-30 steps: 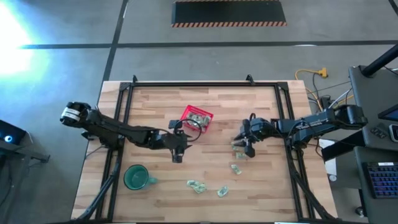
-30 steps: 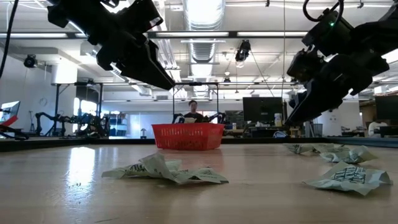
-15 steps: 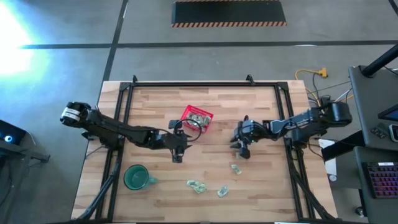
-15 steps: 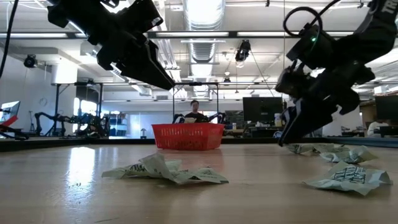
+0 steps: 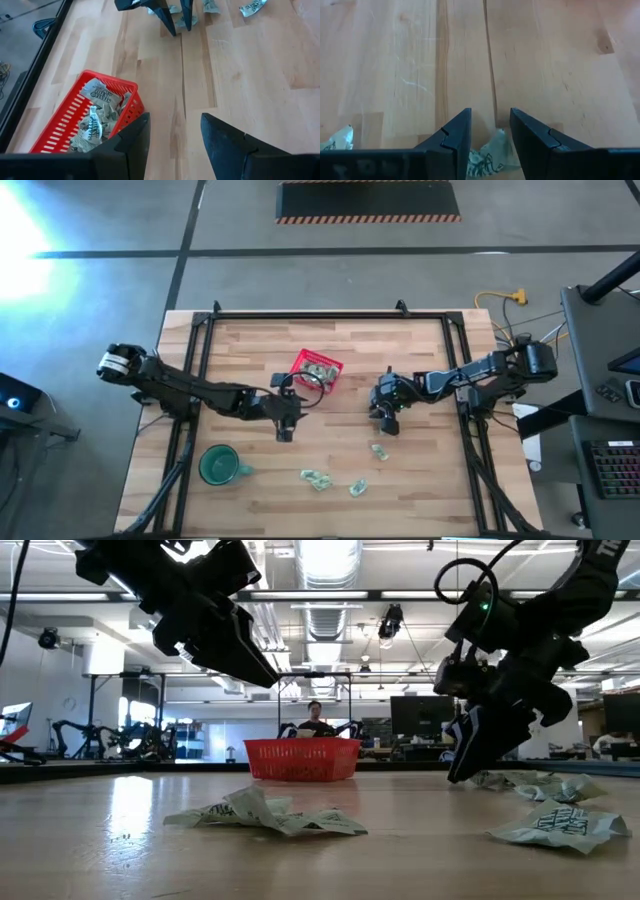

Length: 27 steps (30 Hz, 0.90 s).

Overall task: Pick and place items into bin
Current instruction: Put the stevia packet into the red bin

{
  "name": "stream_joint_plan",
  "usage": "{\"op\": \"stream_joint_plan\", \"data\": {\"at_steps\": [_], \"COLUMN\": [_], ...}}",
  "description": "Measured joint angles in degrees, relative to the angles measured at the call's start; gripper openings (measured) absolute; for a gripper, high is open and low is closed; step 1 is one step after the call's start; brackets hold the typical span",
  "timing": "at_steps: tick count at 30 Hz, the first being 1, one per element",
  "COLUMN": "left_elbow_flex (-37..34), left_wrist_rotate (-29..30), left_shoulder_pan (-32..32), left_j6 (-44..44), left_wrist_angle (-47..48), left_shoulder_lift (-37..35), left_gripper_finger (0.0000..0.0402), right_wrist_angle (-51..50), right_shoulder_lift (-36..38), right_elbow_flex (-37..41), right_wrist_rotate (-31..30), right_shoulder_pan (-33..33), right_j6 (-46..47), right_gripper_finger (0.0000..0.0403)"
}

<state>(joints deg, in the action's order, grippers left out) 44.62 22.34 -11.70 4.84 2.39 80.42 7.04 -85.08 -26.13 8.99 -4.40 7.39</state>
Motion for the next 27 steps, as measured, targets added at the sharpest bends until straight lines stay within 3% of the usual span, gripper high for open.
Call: {"op": "stream_joint_plan", "data": {"at_steps": [7,15,27], "left_elbow_flex": [-0.02,-0.02,-0.02], "left_wrist_rotate": [0.01,0.0,0.01], "left_shoulder_pan": [0.0,0.0,0.0], "left_j6": [0.0,-0.02,-0.13], "left_wrist_angle": [-0.04,-0.14,-0.24], "left_shoulder_lift": [0.0,0.0,0.02], "left_gripper_finger": [0.016,0.016,0.016], "right_wrist_angle": [-0.3,-11.25,-10.96], "right_shoulder_lift": [3.73,7.42,6.86], "right_elbow_flex": [-0.38,-0.3,0.09], "right_wrist_rotate": [-2.8,-3.64,-3.62], "right_shoulder_pan": [0.0,0.0,0.02], "right_j6": [-1.75,4.01,5.46], "right_gripper_finger": [0.0125,0.0132,0.0129]}}
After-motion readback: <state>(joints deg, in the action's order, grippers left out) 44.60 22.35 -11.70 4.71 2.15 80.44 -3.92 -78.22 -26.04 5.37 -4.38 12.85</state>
